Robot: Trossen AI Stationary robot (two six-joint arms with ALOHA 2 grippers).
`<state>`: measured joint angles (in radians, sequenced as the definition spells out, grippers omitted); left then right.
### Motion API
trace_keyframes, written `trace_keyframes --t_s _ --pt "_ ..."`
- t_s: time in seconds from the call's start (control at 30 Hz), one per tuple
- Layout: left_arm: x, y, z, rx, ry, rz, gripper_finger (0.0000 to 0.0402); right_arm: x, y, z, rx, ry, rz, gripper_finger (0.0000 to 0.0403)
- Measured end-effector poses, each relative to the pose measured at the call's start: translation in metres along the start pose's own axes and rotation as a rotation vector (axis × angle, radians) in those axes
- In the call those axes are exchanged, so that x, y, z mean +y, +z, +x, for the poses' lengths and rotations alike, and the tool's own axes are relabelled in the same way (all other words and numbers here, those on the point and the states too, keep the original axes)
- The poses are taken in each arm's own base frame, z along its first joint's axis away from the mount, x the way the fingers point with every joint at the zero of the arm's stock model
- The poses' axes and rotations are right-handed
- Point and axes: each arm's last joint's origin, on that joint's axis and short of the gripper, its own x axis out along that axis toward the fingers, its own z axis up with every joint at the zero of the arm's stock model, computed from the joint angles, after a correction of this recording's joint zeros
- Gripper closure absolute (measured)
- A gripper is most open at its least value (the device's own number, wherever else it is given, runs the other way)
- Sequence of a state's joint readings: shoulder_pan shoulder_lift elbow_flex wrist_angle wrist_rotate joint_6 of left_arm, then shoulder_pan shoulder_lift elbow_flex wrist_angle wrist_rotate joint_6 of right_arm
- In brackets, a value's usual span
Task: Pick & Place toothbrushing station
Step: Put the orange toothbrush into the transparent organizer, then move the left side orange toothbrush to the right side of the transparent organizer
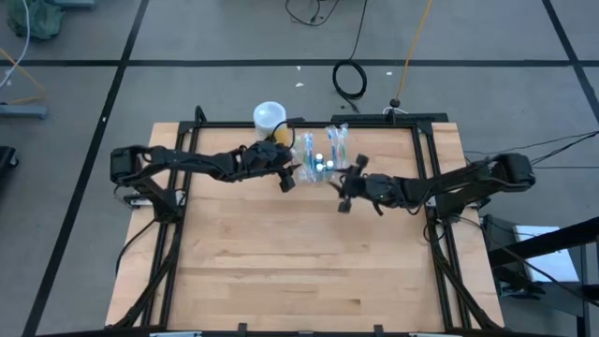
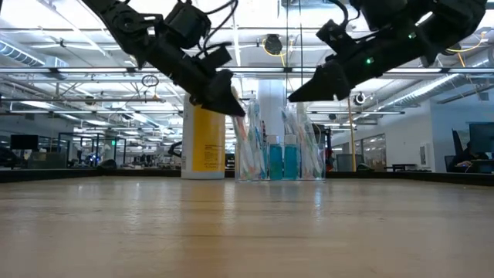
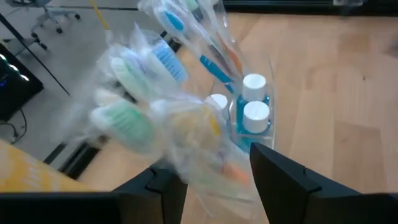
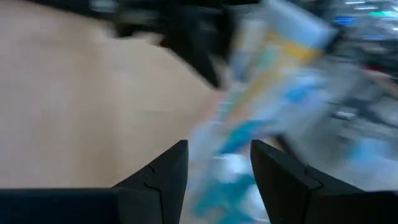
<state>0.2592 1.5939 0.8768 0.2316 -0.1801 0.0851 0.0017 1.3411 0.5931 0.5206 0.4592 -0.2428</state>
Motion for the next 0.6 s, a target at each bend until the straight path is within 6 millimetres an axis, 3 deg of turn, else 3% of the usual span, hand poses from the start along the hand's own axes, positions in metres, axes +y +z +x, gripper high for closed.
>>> trace_keyframes --t_s 0.23,0.6 --pt "0.001 0.011 -0.025 0.006 -0.011 -0.016 0.0227 -0.017 0.000 -0.007 0.051 -0.305 0.023 0.0234" --pt "-0.012 -0.004 -0.038 0.203 -0.048 -0.097 0.0227 -0.043 -0.009 0.002 0.077 -0.418 0.174 0.0234"
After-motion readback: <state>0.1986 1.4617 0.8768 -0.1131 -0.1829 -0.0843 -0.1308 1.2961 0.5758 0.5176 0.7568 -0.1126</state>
